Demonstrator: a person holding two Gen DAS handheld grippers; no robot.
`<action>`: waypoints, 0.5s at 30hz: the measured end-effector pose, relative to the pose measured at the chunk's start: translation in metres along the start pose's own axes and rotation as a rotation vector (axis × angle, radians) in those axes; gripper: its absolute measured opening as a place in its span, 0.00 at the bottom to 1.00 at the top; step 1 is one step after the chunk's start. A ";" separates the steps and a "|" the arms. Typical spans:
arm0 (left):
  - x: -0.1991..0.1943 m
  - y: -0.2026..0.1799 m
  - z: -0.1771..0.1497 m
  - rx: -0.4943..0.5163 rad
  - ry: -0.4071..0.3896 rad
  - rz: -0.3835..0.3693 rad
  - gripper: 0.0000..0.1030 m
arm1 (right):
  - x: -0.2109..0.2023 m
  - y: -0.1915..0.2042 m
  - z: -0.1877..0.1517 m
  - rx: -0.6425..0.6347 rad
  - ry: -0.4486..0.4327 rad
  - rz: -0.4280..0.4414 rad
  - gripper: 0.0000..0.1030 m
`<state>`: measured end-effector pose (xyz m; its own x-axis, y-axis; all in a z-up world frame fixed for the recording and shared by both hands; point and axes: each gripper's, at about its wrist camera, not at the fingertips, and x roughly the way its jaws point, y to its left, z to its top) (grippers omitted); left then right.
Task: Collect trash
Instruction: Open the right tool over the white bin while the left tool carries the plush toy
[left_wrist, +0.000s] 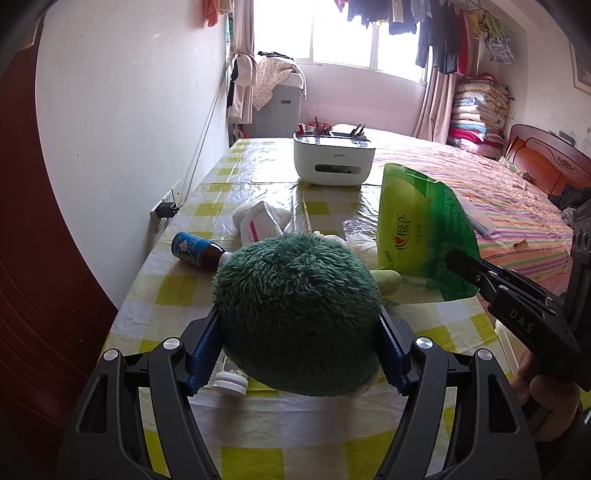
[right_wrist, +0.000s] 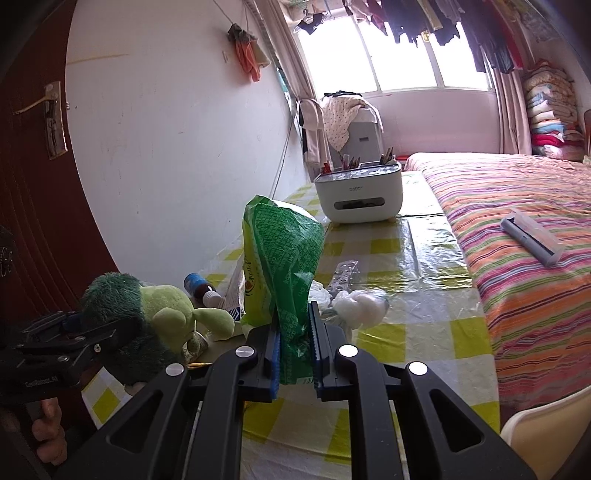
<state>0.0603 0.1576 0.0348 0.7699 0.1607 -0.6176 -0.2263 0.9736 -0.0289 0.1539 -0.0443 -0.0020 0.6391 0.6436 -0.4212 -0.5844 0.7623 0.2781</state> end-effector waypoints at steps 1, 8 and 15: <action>-0.001 -0.003 0.000 0.003 -0.003 -0.002 0.68 | -0.004 -0.001 -0.001 0.003 -0.002 0.000 0.13; -0.006 -0.021 0.001 0.025 -0.012 -0.030 0.68 | -0.030 -0.009 -0.004 0.018 -0.028 -0.026 0.13; -0.009 -0.042 -0.002 0.061 -0.011 -0.068 0.68 | -0.055 -0.017 -0.010 0.031 -0.050 -0.062 0.13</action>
<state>0.0620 0.1146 0.0404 0.7888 0.0954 -0.6072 -0.1371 0.9903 -0.0225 0.1240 -0.0934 0.0076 0.6980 0.5972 -0.3952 -0.5278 0.8020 0.2797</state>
